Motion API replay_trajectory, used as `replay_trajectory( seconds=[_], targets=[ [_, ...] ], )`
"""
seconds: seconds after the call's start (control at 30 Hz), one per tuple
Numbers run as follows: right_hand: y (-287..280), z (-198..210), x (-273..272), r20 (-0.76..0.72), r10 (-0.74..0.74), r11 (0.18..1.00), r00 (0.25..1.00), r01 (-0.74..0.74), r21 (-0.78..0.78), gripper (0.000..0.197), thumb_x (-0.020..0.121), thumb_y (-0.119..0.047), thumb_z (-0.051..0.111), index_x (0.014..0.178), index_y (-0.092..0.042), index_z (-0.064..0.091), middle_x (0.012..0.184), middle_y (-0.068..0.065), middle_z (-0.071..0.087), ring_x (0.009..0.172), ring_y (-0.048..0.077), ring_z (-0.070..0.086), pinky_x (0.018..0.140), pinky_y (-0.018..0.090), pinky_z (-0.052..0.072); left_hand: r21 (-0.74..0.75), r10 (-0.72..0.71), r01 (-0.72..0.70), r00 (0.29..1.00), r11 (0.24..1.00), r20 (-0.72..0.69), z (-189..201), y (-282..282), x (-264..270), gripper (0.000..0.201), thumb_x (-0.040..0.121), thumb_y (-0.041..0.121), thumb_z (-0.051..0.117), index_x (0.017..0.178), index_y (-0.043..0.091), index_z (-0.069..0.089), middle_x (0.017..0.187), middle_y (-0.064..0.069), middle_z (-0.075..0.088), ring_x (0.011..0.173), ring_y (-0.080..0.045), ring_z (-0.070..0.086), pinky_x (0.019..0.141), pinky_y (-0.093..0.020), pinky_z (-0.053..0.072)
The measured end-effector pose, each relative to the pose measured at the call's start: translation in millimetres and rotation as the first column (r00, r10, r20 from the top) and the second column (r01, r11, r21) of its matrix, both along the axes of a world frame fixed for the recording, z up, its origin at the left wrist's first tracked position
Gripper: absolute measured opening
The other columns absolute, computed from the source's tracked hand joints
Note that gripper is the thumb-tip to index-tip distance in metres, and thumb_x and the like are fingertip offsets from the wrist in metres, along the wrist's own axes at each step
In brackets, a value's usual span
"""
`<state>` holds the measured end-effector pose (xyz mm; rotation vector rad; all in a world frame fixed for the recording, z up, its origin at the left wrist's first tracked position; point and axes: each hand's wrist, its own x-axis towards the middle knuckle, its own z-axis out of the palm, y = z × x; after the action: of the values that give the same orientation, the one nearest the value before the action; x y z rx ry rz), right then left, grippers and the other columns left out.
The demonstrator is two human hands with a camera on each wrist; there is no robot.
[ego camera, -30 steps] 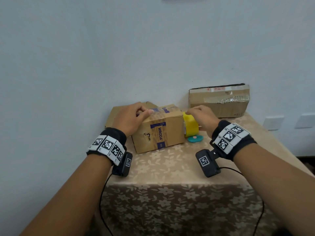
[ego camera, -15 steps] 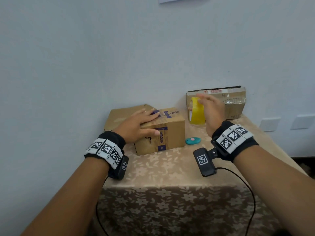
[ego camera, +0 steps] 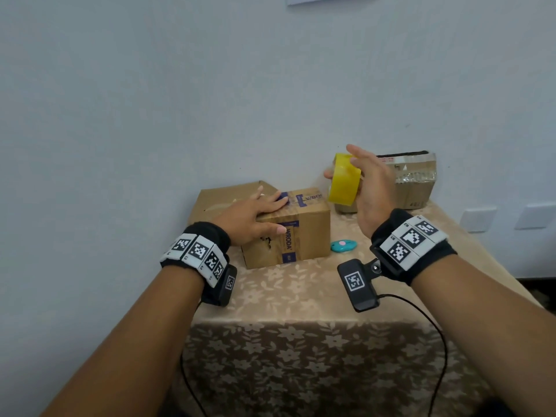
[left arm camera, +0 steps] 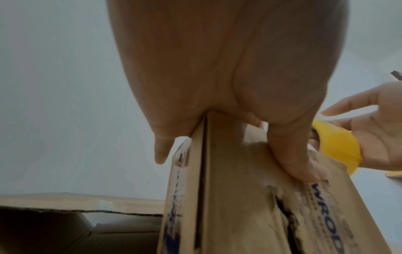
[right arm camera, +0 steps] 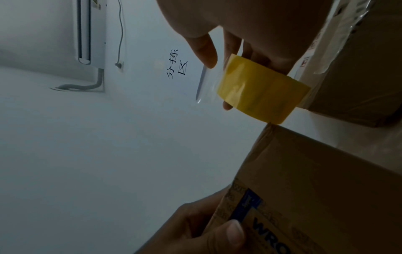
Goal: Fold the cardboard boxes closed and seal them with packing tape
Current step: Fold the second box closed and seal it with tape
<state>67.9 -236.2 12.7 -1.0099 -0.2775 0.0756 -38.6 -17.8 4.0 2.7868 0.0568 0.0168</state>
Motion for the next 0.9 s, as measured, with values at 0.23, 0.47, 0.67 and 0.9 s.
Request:
replay_trajectory(
  seconds=[0.23, 0.47, 0.67, 0.9],
  targets=[
    [-3.5, 6.4, -9.5, 0.040, 0.097, 0.994, 0.994, -0.099, 0.051, 0.044, 0.101, -0.004, 0.040, 0.140, -0.016, 0.058, 0.135, 0.015, 0.063, 0.094, 0.034, 0.077, 0.074, 0.044, 0.062, 0.176, 0.045, -0.075, 0.984, 0.982, 0.170, 15.7, -17.8, -6.9, 0.086, 0.085, 0.076, 0.054, 0.158, 0.042, 0.026, 0.156, 0.011, 0.044, 0.146, -0.016, 0.037, 0.111, -0.030, 0.034],
    [-3.7, 9.5, -17.1, 0.157, 0.087, 0.994, 0.984, -0.076, -0.080, 0.067, 0.093, 0.009, 0.038, 0.154, -0.017, 0.044, 0.130, 0.010, 0.064, 0.099, 0.034, 0.076, 0.099, 0.057, 0.054, 0.020, 0.077, -0.086, 0.956, 0.996, 0.283, 37.4, -36.1, -10.9, 0.068, 0.095, 0.061, 0.055, 0.156, 0.039, 0.035, 0.160, 0.009, 0.040, 0.147, -0.013, 0.035, 0.101, -0.023, 0.024],
    [-13.6, 0.6, -18.3, 0.407, 0.151, 0.943, 0.901, -0.008, -0.332, 0.099, 0.092, 0.015, 0.059, 0.165, -0.024, 0.004, 0.126, -0.019, 0.058, 0.112, 0.015, 0.071, 0.098, 0.034, 0.056, -0.083, 0.053, -0.016, 0.884, 0.996, 0.465, 40.3, -42.3, -3.7, 0.058, 0.099, 0.052, 0.057, 0.152, 0.032, 0.045, 0.154, 0.009, 0.048, 0.142, -0.010, 0.041, 0.118, -0.033, 0.029],
    [-17.4, -16.0, -9.3, 0.495, 0.139, 0.920, 0.858, 0.073, -0.386, 0.098, 0.089, 0.002, 0.062, 0.164, -0.033, 0.011, 0.147, 0.011, 0.054, 0.086, 0.021, 0.065, 0.061, 0.028, 0.051, -0.123, 0.010, 0.078, 0.809, 0.989, 0.588, 34.2, -78.0, 20.8, 0.045, 0.093, 0.046, 0.069, 0.132, 0.023, 0.066, 0.126, 0.009, 0.067, 0.112, -0.006, 0.059, 0.099, -0.028, 0.045]
  ],
)
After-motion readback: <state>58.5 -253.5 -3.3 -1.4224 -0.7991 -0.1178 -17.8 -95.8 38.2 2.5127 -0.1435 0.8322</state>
